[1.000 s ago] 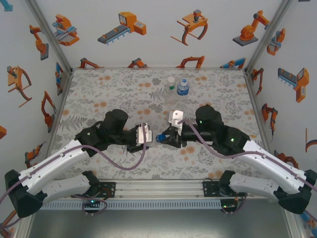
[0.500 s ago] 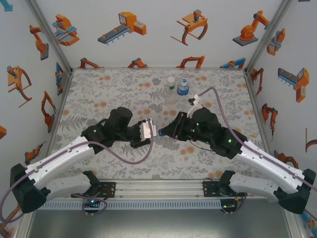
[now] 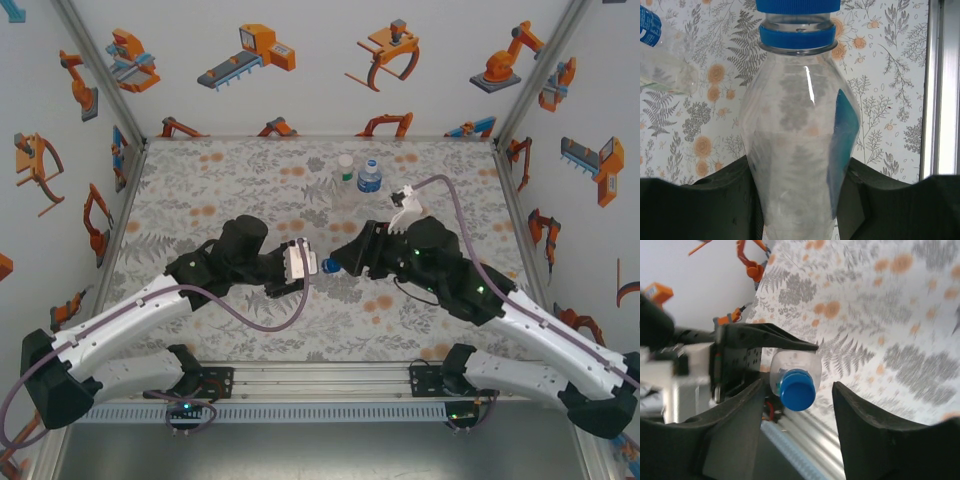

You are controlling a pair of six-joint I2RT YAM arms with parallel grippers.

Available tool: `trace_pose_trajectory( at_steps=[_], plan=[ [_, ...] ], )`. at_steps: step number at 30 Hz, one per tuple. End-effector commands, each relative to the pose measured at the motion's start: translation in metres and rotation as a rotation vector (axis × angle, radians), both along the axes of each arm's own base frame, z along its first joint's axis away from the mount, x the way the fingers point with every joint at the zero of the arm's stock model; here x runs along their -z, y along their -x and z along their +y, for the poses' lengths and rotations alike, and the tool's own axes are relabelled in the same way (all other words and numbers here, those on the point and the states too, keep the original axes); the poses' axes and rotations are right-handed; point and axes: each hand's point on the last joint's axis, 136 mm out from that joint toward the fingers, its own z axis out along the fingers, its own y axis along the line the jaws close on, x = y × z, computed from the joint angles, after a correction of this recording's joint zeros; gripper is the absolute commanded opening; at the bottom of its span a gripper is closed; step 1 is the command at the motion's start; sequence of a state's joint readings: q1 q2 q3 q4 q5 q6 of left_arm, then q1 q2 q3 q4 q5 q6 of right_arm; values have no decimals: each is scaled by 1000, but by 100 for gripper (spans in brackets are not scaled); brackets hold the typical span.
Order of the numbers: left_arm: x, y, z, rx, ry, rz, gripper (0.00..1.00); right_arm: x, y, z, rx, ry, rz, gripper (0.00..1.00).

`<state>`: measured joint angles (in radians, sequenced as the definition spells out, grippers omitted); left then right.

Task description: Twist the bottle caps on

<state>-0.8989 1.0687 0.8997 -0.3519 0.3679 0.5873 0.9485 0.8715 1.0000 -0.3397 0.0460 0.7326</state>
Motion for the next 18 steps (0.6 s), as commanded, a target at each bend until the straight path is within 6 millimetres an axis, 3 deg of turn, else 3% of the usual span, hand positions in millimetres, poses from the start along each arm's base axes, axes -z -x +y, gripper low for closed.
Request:
trace_pose_trajectory(
  at_steps=[1, 6, 11, 18],
  plan=[
    [-19, 7, -3, 33, 51, -11, 0, -43, 20, -3, -178, 119, -400, 54],
    [-21, 15, -1, 65, 61, -4, 0, -43, 54, 4, -451, 284, -676, 54],
    [-24, 25, 0, 106, 81, 6, 0, -24, 85, 17, -748, 390, -855, 54],
    [-24, 34, 2, 144, 83, 22, 0, -22, 86, 32, -831, 400, -924, 54]
  ],
)
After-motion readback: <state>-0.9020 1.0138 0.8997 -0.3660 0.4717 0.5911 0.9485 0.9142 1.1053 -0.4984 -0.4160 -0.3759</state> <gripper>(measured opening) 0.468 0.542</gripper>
